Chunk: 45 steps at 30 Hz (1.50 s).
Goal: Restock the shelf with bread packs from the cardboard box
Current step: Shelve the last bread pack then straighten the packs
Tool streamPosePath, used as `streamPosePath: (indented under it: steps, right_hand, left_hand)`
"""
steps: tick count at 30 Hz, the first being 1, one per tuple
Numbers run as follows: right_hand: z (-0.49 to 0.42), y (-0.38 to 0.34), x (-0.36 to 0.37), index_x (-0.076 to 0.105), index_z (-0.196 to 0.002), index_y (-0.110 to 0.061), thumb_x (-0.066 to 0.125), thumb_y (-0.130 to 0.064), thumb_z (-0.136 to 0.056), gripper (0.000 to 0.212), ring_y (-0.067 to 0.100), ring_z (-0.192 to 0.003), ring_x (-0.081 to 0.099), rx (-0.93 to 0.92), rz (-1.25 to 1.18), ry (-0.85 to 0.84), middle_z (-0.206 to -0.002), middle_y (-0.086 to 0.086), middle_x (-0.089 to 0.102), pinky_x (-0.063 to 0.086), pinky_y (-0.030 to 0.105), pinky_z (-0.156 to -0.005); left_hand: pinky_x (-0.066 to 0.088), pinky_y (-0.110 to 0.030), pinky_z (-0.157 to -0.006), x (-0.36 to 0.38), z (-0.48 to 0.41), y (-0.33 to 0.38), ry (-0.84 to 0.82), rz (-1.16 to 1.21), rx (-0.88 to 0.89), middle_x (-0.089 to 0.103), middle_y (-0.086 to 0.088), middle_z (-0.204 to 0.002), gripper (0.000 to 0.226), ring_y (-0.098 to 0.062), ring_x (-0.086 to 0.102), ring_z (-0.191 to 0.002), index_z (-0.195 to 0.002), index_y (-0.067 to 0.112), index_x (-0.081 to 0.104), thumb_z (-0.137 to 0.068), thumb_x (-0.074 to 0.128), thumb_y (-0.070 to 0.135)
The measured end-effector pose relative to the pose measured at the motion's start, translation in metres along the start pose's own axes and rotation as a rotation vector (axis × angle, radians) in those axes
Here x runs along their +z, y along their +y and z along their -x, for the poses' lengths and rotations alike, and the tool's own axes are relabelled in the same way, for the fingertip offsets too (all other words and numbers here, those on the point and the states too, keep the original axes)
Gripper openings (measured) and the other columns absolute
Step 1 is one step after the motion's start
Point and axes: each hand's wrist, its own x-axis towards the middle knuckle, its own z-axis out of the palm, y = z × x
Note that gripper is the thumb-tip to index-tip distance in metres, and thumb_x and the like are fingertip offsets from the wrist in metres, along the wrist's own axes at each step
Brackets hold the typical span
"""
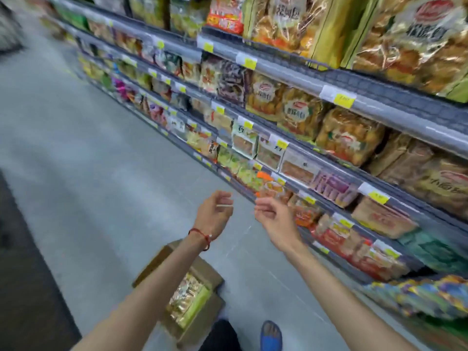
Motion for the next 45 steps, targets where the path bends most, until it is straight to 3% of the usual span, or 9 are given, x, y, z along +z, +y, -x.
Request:
streamPosePath:
  steps: [4,11,21,23,26,30,34,38,45]
  right_hand:
    - [0.03,0.018,0.054,0.067,-0.106,-0.014,0.069,0.005,-0.089,0.025,0.011,-0.085,0.064,0.075,0.035,-0.16,-0.095,0.002,0.068,0.053,0.024,-0.087]
    - [0.072,0.047,0.171,0.068,-0.104,-0.022,0.067,-0.004,-0.094,0.021,0.006,-0.085,0.066,0.238,0.066,-0.304,-0.092,-0.006,0.07,0.049,0.02,-0.08]
    - [0.115,0.067,0.326,0.068,-0.115,-0.022,0.067,-0.019,-0.096,0.019,0.015,-0.1,0.067,0.46,0.04,-0.264,-0.108,-0.003,0.071,0.055,0.031,-0.09]
    - [0.116,0.077,0.342,0.066,-0.117,-0.025,0.066,-0.02,-0.098,0.02,0.017,-0.108,0.066,0.491,0.042,-0.273,-0.115,-0.002,0.07,0.054,0.033,-0.097]
    - [0.11,0.096,0.359,0.066,-0.123,-0.026,0.065,-0.025,-0.098,0.024,0.016,-0.113,0.065,0.563,0.033,-0.264,-0.119,-0.003,0.069,0.051,0.037,-0.104]
    - [0.087,0.131,0.376,0.069,-0.12,-0.028,0.068,-0.026,-0.096,0.024,0.013,-0.11,0.067,0.654,0.011,-0.219,-0.12,-0.004,0.071,0.054,0.03,-0.094]
    - [0.06,0.172,0.391,0.069,-0.123,-0.028,0.066,-0.026,-0.096,0.028,0.014,-0.114,0.065,0.728,-0.002,-0.236,-0.121,-0.004,0.069,0.054,0.035,-0.101]
    - [0.038,0.223,0.408,0.068,-0.104,-0.04,0.067,-0.036,-0.089,0.015,0.016,-0.111,0.066,0.778,0.023,-0.241,-0.112,-0.009,0.07,0.052,0.045,-0.104]
    - [0.014,0.344,0.455,0.059,-0.125,-0.025,0.066,-0.028,-0.097,0.03,0.02,-0.116,0.063,0.938,0.021,-0.219,-0.123,0.001,0.064,0.052,0.045,-0.106]
  left_hand:
    - [0.054,-0.023,-0.076,-0.046,0.037,-0.056,0.059,-0.03,-0.12,0.067,-0.005,-0.101,0.027,-0.021,0.063,-0.087,-0.111,0.015,0.06,-0.09,0.06,-0.001]
    - [0.047,-0.005,-0.059,-0.132,0.083,-0.154,0.128,-0.025,-0.278,0.066,-0.006,-0.109,0.03,-0.007,0.06,-0.083,-0.122,0.007,0.06,-0.093,0.058,0.0]
    - [0.043,-0.003,-0.05,-0.257,0.091,-0.251,-0.007,-0.165,-0.269,0.066,0.001,-0.101,0.024,-0.007,0.059,-0.074,-0.118,0.012,0.062,-0.096,0.055,0.009]
    - [0.049,-0.011,-0.059,-0.268,0.087,-0.271,-0.035,-0.203,-0.288,0.067,0.002,-0.103,0.022,-0.01,0.062,-0.073,-0.116,0.017,0.062,-0.096,0.053,0.014]
    - [0.055,-0.029,-0.073,-0.273,0.074,-0.301,-0.078,-0.229,-0.354,0.068,0.003,-0.105,0.017,-0.015,0.066,-0.081,-0.109,0.026,0.06,-0.096,0.053,0.018]
    - [0.051,-0.026,-0.078,-0.263,0.047,-0.336,-0.106,-0.264,-0.417,0.068,0.001,-0.105,0.017,-0.01,0.063,-0.083,-0.111,0.025,0.061,-0.096,0.056,0.018]
    - [0.041,-0.014,-0.062,-0.246,0.02,-0.373,-0.103,-0.256,-0.51,0.062,0.002,-0.1,0.02,-0.002,0.057,-0.079,-0.117,0.014,0.062,-0.098,0.056,0.017]
    - [0.047,-0.027,-0.08,-0.223,-0.009,-0.428,-0.154,-0.288,-0.598,0.062,0.001,-0.1,0.022,-0.02,0.06,-0.098,-0.115,0.014,0.064,-0.095,0.054,0.014]
    - [0.043,-0.026,-0.077,-0.189,-0.053,-0.552,-0.263,-0.399,-0.71,0.062,-0.005,-0.112,0.029,-0.02,0.055,-0.097,-0.121,0.01,0.061,-0.094,0.051,0.008]
